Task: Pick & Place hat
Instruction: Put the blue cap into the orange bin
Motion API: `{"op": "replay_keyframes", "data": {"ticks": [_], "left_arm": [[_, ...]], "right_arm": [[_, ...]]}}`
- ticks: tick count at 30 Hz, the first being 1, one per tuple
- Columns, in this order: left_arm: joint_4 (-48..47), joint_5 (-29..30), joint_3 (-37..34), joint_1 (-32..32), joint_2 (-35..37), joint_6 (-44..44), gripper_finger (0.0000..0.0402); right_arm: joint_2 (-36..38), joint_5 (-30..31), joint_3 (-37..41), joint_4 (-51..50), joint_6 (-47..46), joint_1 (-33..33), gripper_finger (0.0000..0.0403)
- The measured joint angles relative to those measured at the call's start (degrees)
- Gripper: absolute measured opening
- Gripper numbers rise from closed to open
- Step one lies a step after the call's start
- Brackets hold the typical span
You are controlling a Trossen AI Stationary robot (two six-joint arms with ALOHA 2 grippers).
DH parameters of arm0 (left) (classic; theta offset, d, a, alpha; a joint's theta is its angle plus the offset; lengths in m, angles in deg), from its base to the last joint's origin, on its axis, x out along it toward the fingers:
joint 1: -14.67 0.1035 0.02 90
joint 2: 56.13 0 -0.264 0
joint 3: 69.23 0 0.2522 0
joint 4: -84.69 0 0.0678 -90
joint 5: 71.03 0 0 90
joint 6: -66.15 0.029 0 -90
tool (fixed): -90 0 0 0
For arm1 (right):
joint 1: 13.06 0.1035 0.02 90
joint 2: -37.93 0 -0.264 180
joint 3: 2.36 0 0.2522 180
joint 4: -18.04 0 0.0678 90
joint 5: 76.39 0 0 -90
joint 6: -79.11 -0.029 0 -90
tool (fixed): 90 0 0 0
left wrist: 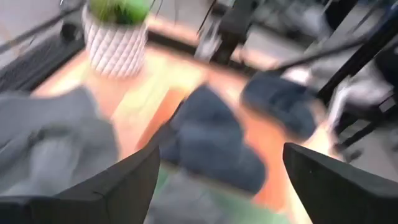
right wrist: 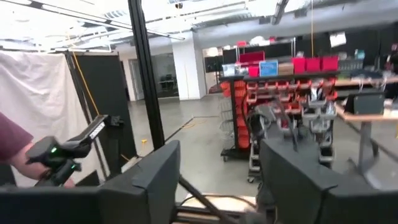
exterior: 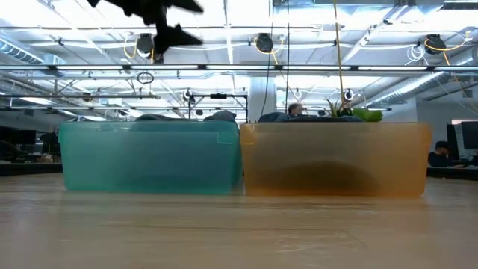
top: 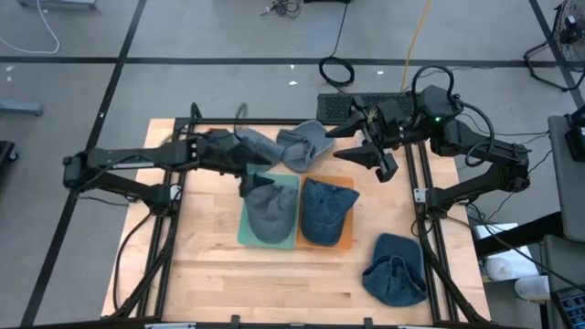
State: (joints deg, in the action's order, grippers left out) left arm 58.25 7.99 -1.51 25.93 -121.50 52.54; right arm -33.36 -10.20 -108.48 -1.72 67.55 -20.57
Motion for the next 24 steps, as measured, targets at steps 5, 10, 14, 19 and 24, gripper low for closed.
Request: {"op": "replay_keyframes", "data": {"ticks": [5,10,14,19,24], "left_arm": [[3.78,-1.59,0.00,-0.70,6.36,-3.73,0.0358],[10.78,-1.71,-0.02,-2.07,12.22,-6.94,0.0352],[16.73,-2.12,-0.02,-3.06,16.22,-9.68,0.0347],[19.34,-2.35,-0.02,-4.21,19.85,-12.23,0.0340],[18.65,-2.63,-0.02,-4.87,21.21,-12.74,0.0331]], "right_arm": [[0.00,4.42,-0.02,-3.74,-4.01,0.01,0.0285],[0.00,5.79,-0.02,-7.18,-4.29,0.57,0.0331],[0.59,5.68,-0.04,-13.80,-5.84,1.80,0.0340],[1.68,6.34,-0.04,-23.45,-7.27,5.42,0.0338],[2.05,10.07,-0.04,-30.77,-11.79,10.10,0.0337]]}}
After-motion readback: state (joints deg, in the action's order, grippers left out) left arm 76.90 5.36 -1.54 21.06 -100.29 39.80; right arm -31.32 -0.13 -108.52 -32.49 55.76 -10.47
